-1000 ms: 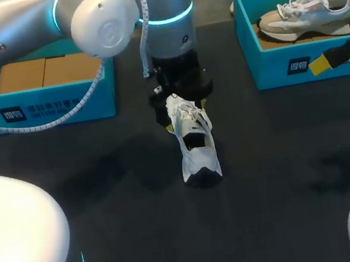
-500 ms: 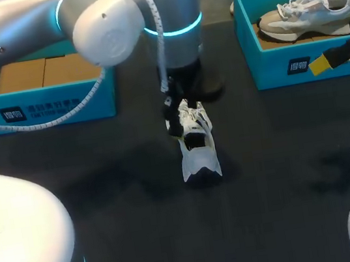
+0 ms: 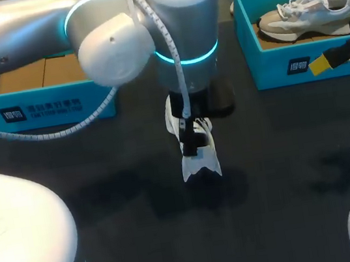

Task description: Take the shoe out of the shoebox, open the shoe tongue, remove and reinsert the insole, then place the shoe into the shoebox

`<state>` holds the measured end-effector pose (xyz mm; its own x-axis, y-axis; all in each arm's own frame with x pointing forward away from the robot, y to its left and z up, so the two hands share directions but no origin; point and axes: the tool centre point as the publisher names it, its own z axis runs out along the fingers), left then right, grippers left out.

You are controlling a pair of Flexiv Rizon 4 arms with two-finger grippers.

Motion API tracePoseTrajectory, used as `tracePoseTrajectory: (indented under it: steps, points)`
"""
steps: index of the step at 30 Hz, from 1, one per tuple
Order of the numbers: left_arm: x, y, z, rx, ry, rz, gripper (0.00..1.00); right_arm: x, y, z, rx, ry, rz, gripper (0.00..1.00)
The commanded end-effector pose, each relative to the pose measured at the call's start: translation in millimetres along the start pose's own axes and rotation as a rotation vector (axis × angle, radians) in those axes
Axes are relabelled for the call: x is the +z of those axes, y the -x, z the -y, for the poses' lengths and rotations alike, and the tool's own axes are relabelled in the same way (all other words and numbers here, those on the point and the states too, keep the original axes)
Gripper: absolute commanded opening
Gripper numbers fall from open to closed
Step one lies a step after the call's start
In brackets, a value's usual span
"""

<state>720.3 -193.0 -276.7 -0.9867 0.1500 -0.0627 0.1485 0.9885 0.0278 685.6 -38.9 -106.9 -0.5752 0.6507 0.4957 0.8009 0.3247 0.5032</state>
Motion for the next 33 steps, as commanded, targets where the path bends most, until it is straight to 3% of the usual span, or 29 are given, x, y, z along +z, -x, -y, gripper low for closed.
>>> tracePoseTrajectory:
  steps: [1, 15, 33]
  points:
    - [17.2, -1.7, 3.5, -0.007, -0.014, 0.009, 1.00, 1.4, 1.2, -2.3, 0.001, -0.005, 0.000, 1.00]
    - [63.8, -8.7, 28.2, -0.065, -0.018, 0.021, 1.00, 1.4, 1.2, -2.3, 0.001, -0.005, 0.000, 1.00]
    - [111.9, -6.4, 27.1, -0.100, 0.024, -0.055, 1.00, 1.4, 1.2, -2.3, 0.001, -0.005, 0.000, 1.00]
